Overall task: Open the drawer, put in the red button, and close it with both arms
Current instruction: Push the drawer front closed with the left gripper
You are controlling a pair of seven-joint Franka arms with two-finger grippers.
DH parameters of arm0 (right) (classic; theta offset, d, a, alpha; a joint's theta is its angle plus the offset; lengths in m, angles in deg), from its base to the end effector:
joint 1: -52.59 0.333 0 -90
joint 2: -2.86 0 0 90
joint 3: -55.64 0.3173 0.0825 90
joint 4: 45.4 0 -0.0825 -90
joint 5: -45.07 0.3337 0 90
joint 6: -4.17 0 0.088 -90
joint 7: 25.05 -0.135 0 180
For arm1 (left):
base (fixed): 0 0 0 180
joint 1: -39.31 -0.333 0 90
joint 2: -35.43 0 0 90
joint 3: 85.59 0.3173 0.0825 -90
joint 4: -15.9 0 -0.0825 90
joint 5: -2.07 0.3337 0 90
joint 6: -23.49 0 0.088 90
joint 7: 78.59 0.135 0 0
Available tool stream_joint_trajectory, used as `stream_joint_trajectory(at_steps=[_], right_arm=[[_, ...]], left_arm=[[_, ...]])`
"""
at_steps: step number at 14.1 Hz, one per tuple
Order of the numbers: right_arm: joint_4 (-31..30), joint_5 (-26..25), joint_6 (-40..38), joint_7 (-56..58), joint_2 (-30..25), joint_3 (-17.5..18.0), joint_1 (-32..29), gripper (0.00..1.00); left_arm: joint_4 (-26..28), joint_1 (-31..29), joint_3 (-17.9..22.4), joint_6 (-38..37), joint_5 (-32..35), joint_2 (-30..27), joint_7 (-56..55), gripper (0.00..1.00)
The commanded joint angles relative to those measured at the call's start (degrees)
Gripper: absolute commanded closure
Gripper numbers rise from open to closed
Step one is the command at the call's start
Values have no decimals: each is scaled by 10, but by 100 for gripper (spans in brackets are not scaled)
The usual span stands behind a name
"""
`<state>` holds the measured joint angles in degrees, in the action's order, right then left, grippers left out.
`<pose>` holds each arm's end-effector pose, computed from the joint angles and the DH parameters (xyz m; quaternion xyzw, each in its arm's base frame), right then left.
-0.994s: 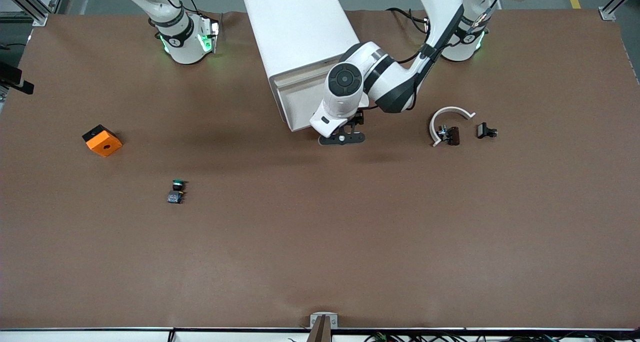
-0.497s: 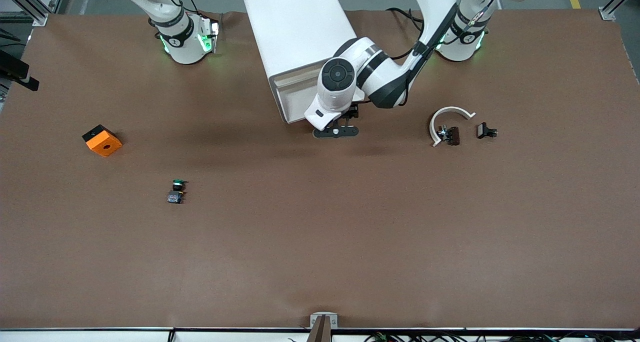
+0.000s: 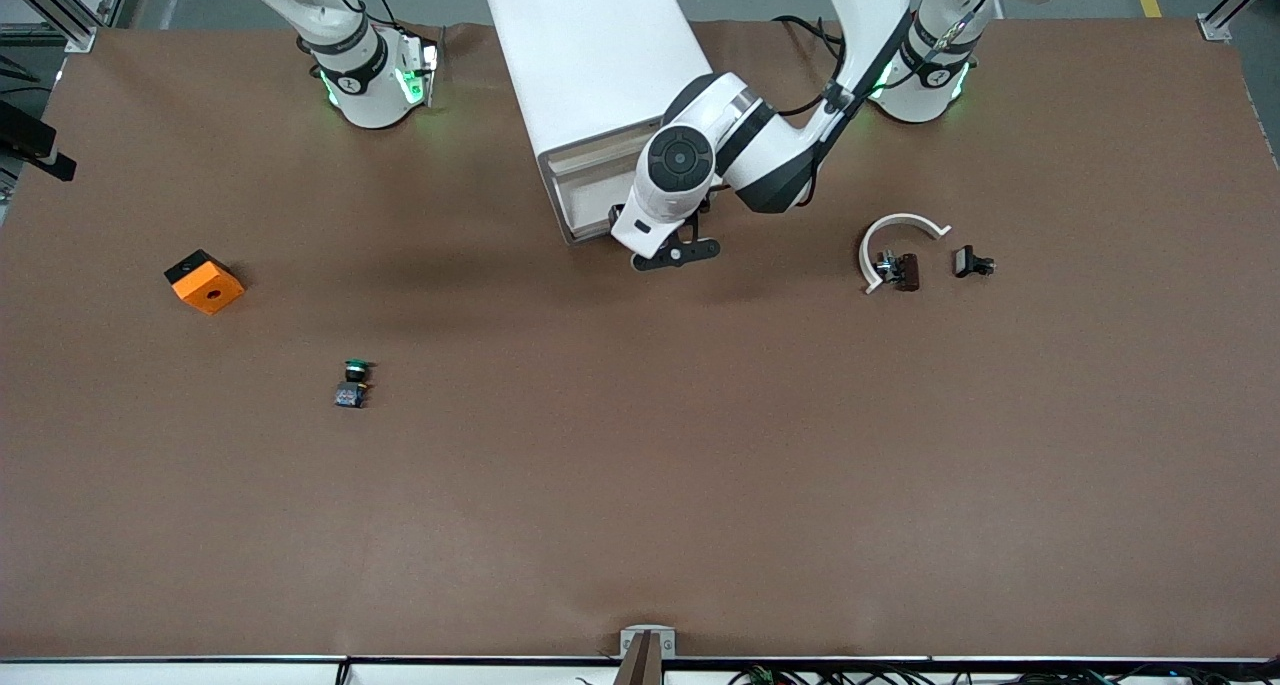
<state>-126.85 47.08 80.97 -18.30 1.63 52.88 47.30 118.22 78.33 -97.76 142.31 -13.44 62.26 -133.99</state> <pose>0.4664 -0.0609 0.6501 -0.9994 0.0078 0.0273 0.0214 0.3629 -0.4687 0.2933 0.9762 0.1177 -0.1800 0.0264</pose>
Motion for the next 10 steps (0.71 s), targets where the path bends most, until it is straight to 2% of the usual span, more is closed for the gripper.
stream_joint_trajectory(at_steps=[1,7,10], right_arm=[[-25,1,-4,-11,-28,0,1,0],[-108,1,13,-11,-90,0,0,0],[-111,1,16,-11,-93,0,0,0]], left_arm=[[9,1,-10,-12,-31,-18,-38,0],[9,1,-22,-13,-55,-13,-81,0],[9,1,-32,-17,-60,-12,-80,0]])
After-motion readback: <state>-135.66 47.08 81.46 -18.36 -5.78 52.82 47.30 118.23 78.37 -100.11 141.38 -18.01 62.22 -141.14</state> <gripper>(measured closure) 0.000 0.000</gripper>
